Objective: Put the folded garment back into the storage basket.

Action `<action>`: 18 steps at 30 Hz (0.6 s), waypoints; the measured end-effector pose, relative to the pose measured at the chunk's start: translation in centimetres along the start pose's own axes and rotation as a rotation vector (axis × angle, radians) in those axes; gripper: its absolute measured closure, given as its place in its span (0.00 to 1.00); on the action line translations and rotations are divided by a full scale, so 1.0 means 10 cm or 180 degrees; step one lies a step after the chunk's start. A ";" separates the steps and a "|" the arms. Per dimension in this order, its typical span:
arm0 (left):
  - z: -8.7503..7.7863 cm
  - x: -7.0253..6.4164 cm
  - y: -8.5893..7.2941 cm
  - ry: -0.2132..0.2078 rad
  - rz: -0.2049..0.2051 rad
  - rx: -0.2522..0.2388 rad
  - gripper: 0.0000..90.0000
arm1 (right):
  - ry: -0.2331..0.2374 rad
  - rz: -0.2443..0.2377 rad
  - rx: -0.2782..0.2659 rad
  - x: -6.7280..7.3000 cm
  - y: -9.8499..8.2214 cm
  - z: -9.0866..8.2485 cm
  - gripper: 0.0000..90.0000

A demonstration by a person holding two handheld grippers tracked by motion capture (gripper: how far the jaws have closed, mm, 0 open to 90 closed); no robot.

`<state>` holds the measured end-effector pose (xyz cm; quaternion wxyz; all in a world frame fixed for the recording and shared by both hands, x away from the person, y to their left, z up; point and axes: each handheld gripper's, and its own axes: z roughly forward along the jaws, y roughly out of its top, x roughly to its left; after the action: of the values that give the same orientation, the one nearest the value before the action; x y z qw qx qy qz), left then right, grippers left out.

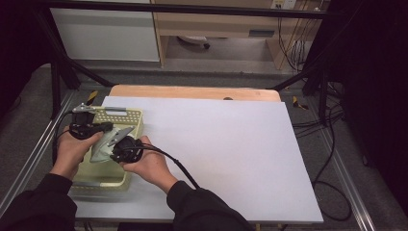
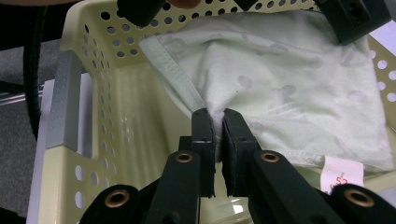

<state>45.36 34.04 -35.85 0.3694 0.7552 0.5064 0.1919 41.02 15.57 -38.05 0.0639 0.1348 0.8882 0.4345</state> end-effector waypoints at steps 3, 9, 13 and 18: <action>0.02 0.00 -0.03 0.0018 -0.0052 -0.0038 0.94 | -0.0013 -0.0013 0.0020 -0.01 -0.01 -0.01 0.94; 0.03 0.06 -0.09 -0.0041 -0.0156 -0.0110 0.94 | -0.0019 -0.0001 0.0052 -0.02 -0.03 -0.01 0.94; 0.06 0.09 -0.08 0.0052 -0.0210 -0.0230 0.66 | -0.0083 0.0025 0.0104 0.01 -0.04 0.00 0.66; -0.06 0.05 -0.06 0.0164 -0.0182 -0.0483 0.49 | -0.0285 0.0020 -0.0011 0.09 -0.05 -0.19 0.38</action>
<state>44.78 34.82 -35.96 0.4177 0.7051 0.5212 0.2384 39.65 14.13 -37.30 0.1024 0.1567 0.8833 0.4298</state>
